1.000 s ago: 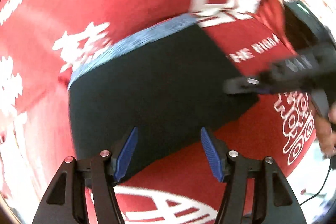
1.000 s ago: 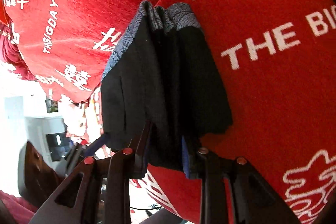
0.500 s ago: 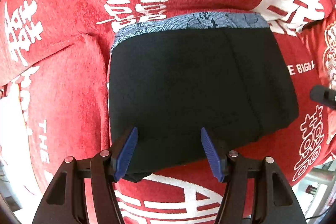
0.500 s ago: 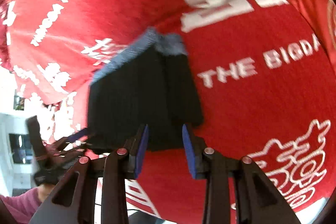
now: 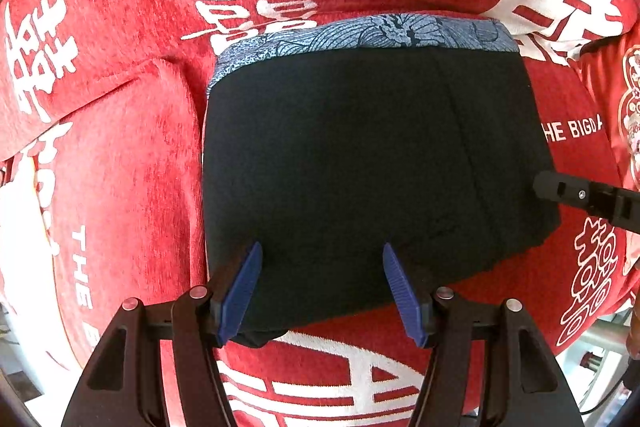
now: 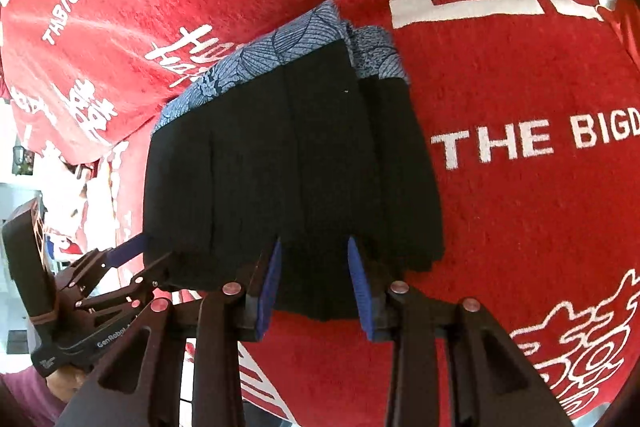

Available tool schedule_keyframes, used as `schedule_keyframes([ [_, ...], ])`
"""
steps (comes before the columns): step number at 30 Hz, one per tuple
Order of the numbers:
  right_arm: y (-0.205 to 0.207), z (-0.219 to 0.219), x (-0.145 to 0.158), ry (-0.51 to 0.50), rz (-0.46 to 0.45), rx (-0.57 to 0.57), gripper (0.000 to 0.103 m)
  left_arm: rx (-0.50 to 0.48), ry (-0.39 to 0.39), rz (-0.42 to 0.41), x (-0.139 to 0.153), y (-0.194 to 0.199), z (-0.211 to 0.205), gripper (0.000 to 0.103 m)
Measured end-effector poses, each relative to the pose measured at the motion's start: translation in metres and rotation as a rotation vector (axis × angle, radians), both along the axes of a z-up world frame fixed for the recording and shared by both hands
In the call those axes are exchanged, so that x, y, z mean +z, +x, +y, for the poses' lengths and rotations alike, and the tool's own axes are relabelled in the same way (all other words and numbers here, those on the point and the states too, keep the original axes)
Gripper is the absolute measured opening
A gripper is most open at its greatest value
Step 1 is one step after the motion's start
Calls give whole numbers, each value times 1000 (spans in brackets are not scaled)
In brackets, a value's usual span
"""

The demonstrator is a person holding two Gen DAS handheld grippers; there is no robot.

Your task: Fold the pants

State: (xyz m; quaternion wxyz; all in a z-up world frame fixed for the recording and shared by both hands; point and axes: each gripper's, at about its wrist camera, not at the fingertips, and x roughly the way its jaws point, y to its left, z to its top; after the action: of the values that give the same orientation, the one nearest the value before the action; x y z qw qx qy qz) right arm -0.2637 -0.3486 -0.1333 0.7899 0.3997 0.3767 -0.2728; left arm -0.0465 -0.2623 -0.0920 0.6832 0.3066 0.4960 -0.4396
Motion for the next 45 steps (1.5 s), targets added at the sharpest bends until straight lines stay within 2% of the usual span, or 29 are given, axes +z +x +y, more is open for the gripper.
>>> schedule_keyframes([
  [8, -3, 3, 3, -6, 4, -20, 37, -6, 3, 4, -2, -1, 0, 66],
  [9, -4, 3, 3, -5, 4, -20, 37, -4, 3, 8, -2, -1, 1, 80],
  [10, -4, 3, 3, -5, 4, -20, 37, 1, 2, 14, -2, -1, 1, 88],
  [11, -3, 3, 3, -6, 3, -21, 38, 8, -3, 19, -2, -1, 2, 92],
  [22, -5, 5, 4, -11, 2, -13, 41, 16, 3, 12, -3, 0, 7, 92],
  [25, -9, 7, 6, -10, 10, -13, 50, 21, 4, -2, -2, 2, 9, 92],
  [27, -14, 7, 7, -11, 17, -18, 60, 21, 3, 6, -2, 6, 9, 92],
  [35, -31, 3, 4, 4, 18, -46, 70, 32, 15, 28, -5, 14, 8, 92],
  [38, -33, 2, 4, 1, 16, -51, 74, 47, 18, 50, -7, 18, 7, 103],
  [45, -32, 0, 5, 1, 12, -52, 79, 45, 23, 58, -9, 21, 7, 103],
])
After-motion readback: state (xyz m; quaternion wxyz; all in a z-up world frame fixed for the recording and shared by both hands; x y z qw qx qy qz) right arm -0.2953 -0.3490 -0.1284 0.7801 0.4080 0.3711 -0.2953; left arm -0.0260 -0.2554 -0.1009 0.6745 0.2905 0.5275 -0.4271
